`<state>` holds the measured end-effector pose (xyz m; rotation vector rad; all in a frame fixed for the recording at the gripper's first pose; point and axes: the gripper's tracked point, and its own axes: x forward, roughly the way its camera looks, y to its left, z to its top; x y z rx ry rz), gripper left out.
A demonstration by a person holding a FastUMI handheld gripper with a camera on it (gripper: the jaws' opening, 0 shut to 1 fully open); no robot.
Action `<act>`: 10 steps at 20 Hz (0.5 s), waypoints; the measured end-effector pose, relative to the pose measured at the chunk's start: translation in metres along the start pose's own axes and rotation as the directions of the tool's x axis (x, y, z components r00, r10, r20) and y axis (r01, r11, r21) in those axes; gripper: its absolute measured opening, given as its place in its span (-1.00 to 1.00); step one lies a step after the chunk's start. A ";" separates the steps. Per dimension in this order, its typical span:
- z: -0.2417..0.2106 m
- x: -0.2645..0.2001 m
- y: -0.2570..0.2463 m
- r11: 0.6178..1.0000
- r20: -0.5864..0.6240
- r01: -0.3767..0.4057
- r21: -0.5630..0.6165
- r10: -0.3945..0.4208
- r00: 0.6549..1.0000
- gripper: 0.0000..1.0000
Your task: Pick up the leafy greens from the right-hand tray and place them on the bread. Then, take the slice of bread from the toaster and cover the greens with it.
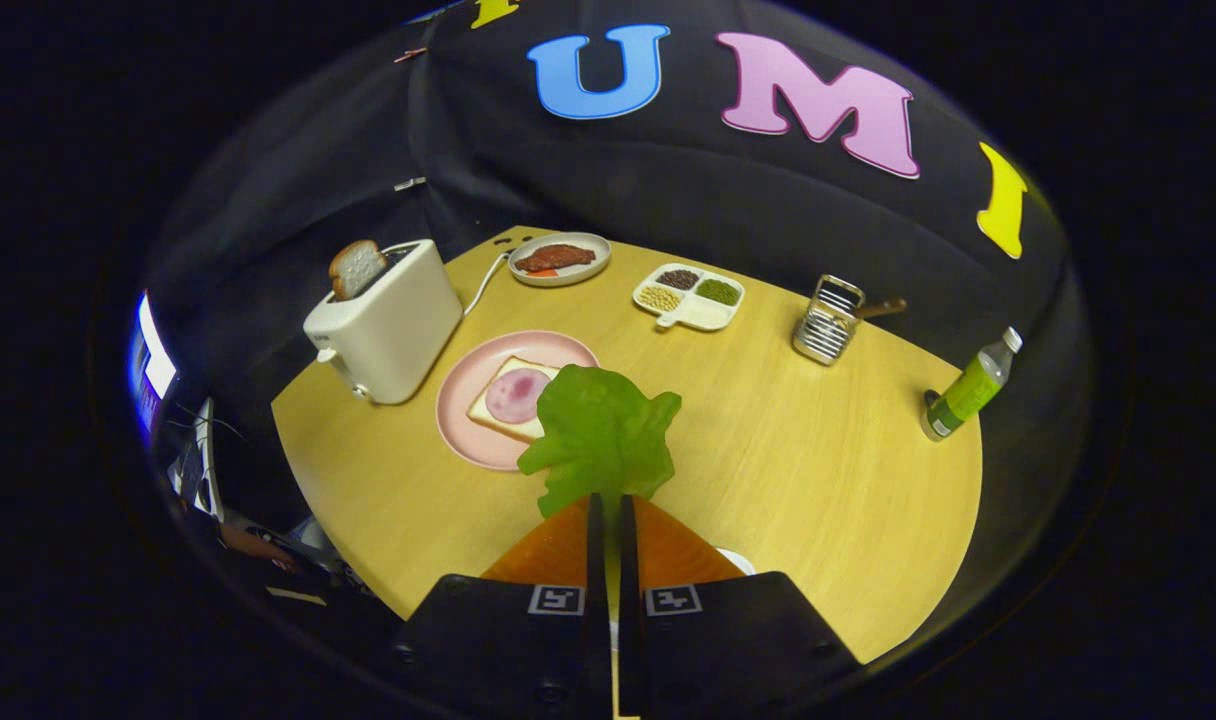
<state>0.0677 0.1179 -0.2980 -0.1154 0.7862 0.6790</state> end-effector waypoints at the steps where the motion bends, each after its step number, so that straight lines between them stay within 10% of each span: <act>1: 0.011 0.009 0.011 1.000 0.004 -0.010 -0.006 0.010 1.000 -0.84; 10: 0.047 0.089 0.071 0.998 -0.042 -0.022 -0.066 0.019 0.999 -0.85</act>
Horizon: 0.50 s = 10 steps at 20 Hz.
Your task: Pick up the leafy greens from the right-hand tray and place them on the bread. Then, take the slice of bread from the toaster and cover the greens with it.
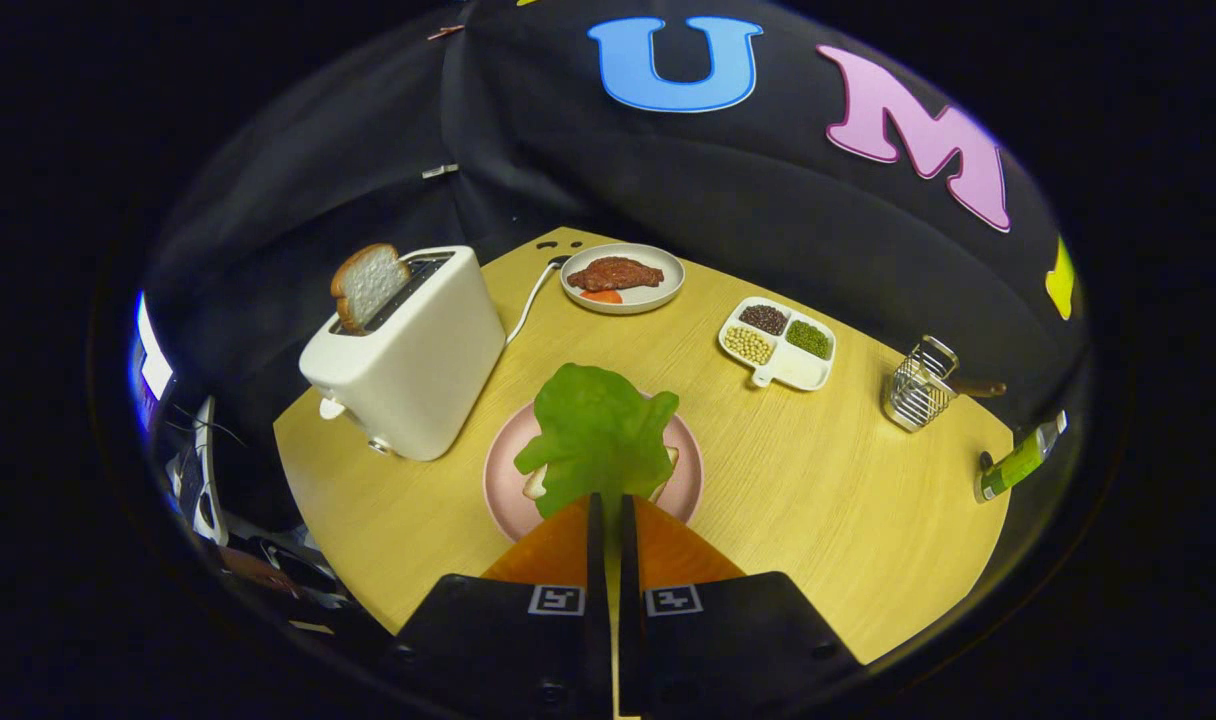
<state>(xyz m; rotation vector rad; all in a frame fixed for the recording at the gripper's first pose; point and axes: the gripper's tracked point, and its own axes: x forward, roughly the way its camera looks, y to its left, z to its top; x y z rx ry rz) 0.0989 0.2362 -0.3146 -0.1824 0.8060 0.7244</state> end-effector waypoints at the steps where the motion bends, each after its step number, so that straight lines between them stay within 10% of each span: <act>1: 0.000 0.009 0.001 1.000 -0.011 0.006 0.003 -0.006 1.000 -0.85; 10: -0.009 0.068 0.005 0.996 -0.100 0.072 0.043 -0.068 0.993 -0.84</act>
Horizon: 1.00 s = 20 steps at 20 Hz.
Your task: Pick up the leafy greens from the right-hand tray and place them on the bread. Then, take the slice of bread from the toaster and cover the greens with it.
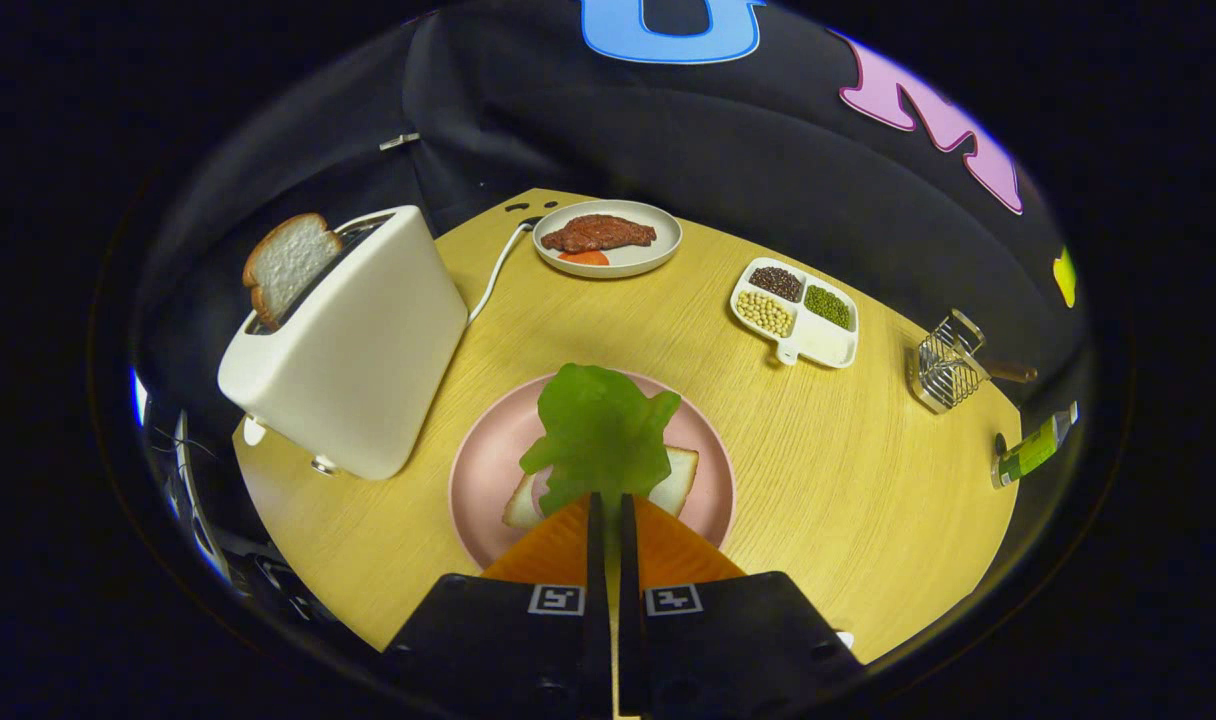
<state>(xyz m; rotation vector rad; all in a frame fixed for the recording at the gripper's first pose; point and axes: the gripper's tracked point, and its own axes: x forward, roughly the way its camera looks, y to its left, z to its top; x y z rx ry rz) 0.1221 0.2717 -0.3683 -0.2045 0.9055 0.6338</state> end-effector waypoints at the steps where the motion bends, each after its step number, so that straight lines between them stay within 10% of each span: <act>1: -0.002 0.004 -0.001 1.000 -0.007 0.008 0.002 -0.008 1.000 -0.84; 3: -0.002 0.010 -0.001 1.000 -0.004 0.014 0.008 -0.014 1.000 -0.76; 7: 0.005 0.006 -0.001 0.999 0.023 0.042 0.025 -0.042 0.999 0.06; 20: 0.161 -0.126 0.124 0.993 0.468 -0.094 -0.070 0.116 0.876 0.24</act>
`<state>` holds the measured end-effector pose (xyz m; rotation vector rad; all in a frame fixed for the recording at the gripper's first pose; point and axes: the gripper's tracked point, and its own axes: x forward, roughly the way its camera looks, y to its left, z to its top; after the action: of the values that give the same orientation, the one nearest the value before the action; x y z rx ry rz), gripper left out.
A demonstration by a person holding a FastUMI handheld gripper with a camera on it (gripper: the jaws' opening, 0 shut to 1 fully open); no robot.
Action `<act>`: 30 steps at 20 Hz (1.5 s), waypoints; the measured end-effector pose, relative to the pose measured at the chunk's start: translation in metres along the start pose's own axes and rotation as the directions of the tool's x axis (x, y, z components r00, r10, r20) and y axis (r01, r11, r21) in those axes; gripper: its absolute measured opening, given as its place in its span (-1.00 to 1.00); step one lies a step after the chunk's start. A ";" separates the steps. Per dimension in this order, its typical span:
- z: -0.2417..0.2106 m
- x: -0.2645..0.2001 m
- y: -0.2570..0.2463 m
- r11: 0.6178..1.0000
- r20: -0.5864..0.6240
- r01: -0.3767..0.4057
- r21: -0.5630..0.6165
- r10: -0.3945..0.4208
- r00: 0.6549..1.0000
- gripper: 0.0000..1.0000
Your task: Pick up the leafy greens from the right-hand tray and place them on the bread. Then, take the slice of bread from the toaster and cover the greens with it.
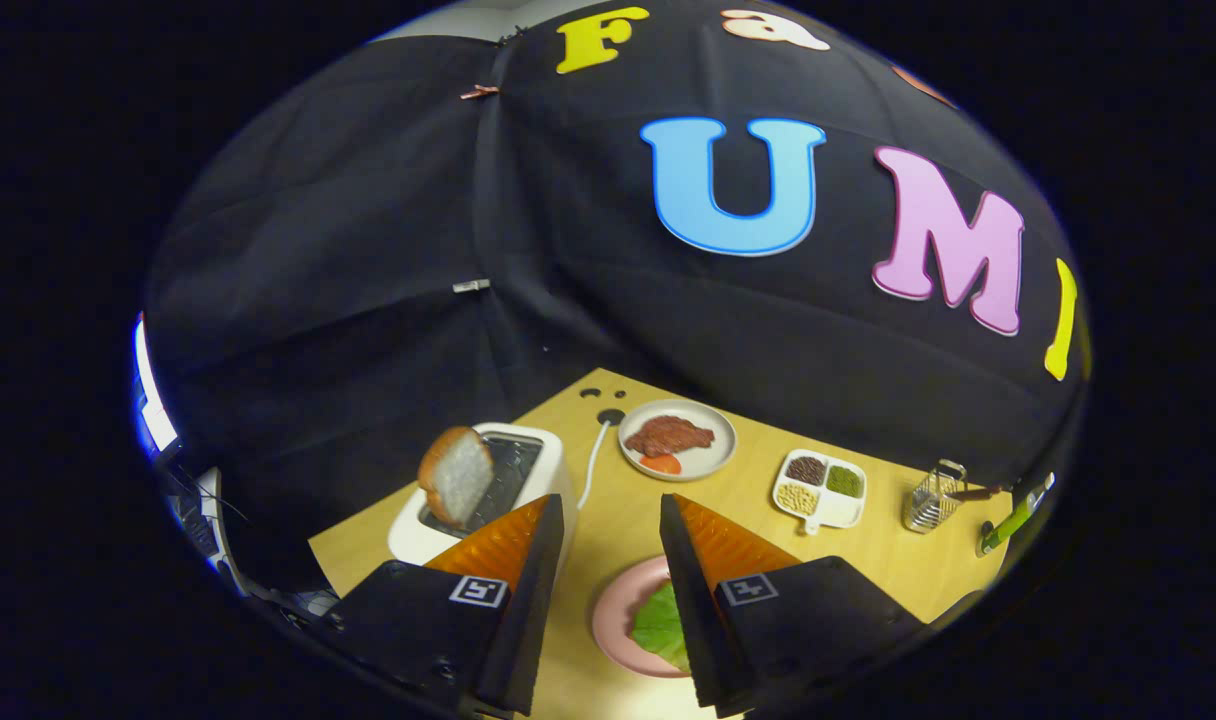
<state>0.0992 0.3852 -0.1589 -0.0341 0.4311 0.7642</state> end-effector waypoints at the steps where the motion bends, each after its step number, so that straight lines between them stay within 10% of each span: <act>1: 0.009 0.004 0.018 1.000 0.010 -0.027 -0.002 0.027 1.000 0.25; 9: 0.003 0.064 0.112 0.991 -0.071 -0.109 -0.081 0.104 0.992 0.29; 17: -0.042 0.127 0.116 0.996 -0.230 0.028 -0.084 -0.047 0.972 0.27; 24: -0.048 0.135 0.113 0.996 -0.279 0.084 -0.026 -0.088 0.956 -0.63; 30: -0.015 0.117 0.124 1.000 -0.214 0.022 -0.006 -0.022 0.977 -0.76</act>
<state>0.0845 0.5502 -0.2030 -0.1249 0.6334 0.7422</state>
